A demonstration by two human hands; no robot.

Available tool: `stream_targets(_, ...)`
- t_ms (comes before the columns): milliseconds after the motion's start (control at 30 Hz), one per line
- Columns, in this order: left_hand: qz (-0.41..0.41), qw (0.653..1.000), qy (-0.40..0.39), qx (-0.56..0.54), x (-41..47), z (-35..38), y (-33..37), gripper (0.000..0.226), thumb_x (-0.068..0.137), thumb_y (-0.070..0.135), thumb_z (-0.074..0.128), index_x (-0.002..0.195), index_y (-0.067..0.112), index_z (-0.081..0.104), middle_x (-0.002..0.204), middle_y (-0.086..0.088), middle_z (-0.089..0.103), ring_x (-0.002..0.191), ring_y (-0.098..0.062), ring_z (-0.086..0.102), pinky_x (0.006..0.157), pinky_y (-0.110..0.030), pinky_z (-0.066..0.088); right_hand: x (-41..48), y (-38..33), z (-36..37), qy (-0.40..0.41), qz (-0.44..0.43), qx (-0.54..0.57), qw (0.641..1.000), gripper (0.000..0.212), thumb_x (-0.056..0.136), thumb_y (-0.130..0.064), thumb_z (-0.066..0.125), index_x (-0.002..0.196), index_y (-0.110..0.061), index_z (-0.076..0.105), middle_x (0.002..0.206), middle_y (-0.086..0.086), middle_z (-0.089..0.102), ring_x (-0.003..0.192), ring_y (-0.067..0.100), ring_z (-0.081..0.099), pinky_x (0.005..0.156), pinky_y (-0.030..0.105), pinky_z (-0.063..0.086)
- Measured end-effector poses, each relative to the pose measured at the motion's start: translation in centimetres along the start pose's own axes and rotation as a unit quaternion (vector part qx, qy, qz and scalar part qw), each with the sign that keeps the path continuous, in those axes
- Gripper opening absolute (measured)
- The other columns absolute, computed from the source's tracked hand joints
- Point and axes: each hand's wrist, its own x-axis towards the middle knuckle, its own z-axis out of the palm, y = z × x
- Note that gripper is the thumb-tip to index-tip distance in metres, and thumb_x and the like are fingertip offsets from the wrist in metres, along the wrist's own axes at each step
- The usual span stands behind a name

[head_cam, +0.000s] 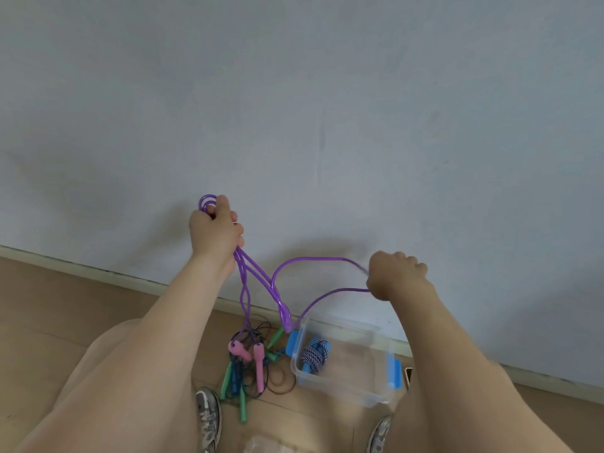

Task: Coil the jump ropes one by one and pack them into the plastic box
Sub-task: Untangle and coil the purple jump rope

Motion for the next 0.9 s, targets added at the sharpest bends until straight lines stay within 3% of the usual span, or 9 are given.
stream_targets(100, 0.01, 0.998, -0.056, 0.003, -1.1, 1.1, -0.2, 0.032, 0.111, 0.029, 0.049, 0.084, 0.025, 0.032, 0.062, 0.007, 0.04, 0.043, -0.008, 0.026, 0.039, -0.018, 0.021, -0.1, -2.3, 0.9, -0.013, -0.148, 0.022, 0.989, 0.045, 0.098, -0.01, 0.051, 0.142, -0.013, 0.05, 0.145, 0.017, 0.048, 0.137, 0.039, 0.048, 0.115, 0.046, 0.039)
stream_targets(233, 0.035, 0.996, -0.079, 0.02, -2.0, 2.2, -1.0, 0.019, 0.111, 0.028, 0.049, 0.101, 0.015, 0.038, 0.061, 0.008, 0.037, 0.044, -0.009, 0.025, 0.039, -0.018, 0.021, -2.2, -6.5, 0.9, -0.068, -0.364, 0.235, 0.899, 0.073, 0.085, -0.005, 0.067, 0.152, -0.026, 0.049, 0.15, 0.002, 0.055, 0.139, 0.016, 0.05, 0.109, 0.031, 0.045)
stream_targets(333, 0.041, 0.998, -0.05, 0.01, -1.9, 2.5, -1.4, 0.023, 0.11, 0.029, 0.051, 0.1, 0.015, 0.036, 0.061, 0.007, 0.038, 0.044, -0.01, 0.025, 0.04, -0.02, 0.022, -3.1, -8.3, 0.9, -0.088, -0.363, 0.367, 0.852, 0.046, 0.082, -0.019, 0.078, 0.126, -0.026, 0.068, 0.123, -0.009, 0.072, 0.118, 0.005, 0.065, 0.095, 0.023, 0.05)
stream_targets(467, 0.06, 0.998, 0.008, -0.019, -1.8, 2.6, -1.3, 0.033, 0.11, 0.033, 0.05, 0.087, 0.02, 0.029, 0.064, 0.003, 0.037, 0.042, -0.011, 0.028, 0.04, -0.02, 0.025, -3.0, -8.2, 0.6, -0.118, -0.324, 0.47, 0.812, 0.034, 0.083, -0.022, 0.082, 0.114, -0.019, 0.068, 0.096, 0.001, 0.081, 0.095, 0.018, 0.077, 0.1, 0.043, 0.058)
stream_targets(600, 0.087, 0.991, 0.095, 0.029, -0.6, 1.8, -1.9, 0.039, 0.093, 0.061, 0.053, 0.082, 0.03, 0.033, 0.074, -0.003, 0.047, 0.056, -0.026, 0.042, 0.057, -0.038, 0.042, -3.5, -8.0, 0.0, -0.162, -0.328, 0.452, 0.814, 0.019, 0.095, -0.017, 0.069, 0.113, -0.011, 0.068, 0.079, 0.007, 0.079, 0.078, 0.012, 0.074, 0.085, 0.029, 0.054)
stream_targets(667, 0.125, 0.98, 0.139, 0.064, -0.5, 1.8, -1.7, 0.035, 0.098, 0.055, 0.052, 0.086, 0.027, 0.035, 0.081, -0.006, 0.052, 0.065, -0.028, 0.048, 0.064, -0.044, 0.047, -3.5, -7.8, -0.3, -0.204, -0.309, 0.471, 0.801, 0.018, 0.1, -0.018, 0.062, 0.114, -0.009, 0.069, 0.068, 0.005, 0.073, 0.079, 0.018, 0.077, 0.089, 0.031, 0.057)
stream_targets(767, 0.181, 0.958, 0.198, 0.102, 0.1, 1.5, -1.3, 0.027, 0.11, 0.031, 0.048, 0.095, 0.012, 0.037, 0.085, -0.002, 0.052, 0.069, -0.021, 0.049, 0.063, -0.021, 0.041, -2.7, -6.6, -0.6, -0.147, -0.295, 0.451, 0.829, 0.022, 0.103, -0.02, 0.06, 0.115, -0.017, 0.078, 0.066, -0.014, 0.064, 0.065, 0.006, 0.063, 0.074, 0.023, 0.057)
stream_targets(833, 0.186, 0.952, 0.219, 0.106, 0.4, 1.2, -1.3, 0.026, 0.11, 0.028, 0.047, 0.097, 0.009, 0.037, 0.093, -0.006, 0.053, 0.074, -0.022, 0.049, 0.063, -0.017, 0.04, -2.1, -5.4, -1.0, -0.071, -0.303, 0.394, 0.865, 0.025, 0.105, -0.019, 0.058, 0.117, -0.017, 0.08, 0.058, -0.024, 0.06, 0.055, -0.005, 0.053, 0.063, 0.01, 0.041)
stream_targets(900, 0.171, 0.954, 0.221, 0.108, 0.6, 1.1, -1.4, 0.025, 0.111, 0.028, 0.046, 0.097, 0.009, 0.036, 0.097, -0.007, 0.052, 0.077, -0.022, 0.049, 0.061, -0.013, 0.041, -1.7, -4.2, -1.4, -0.026, -0.292, 0.363, 0.885, 0.025, 0.107, -0.023, 0.058, 0.115, -0.017, 0.081, 0.055, -0.029, 0.057, 0.056, -0.012, 0.054, 0.064, 0.01, 0.036)
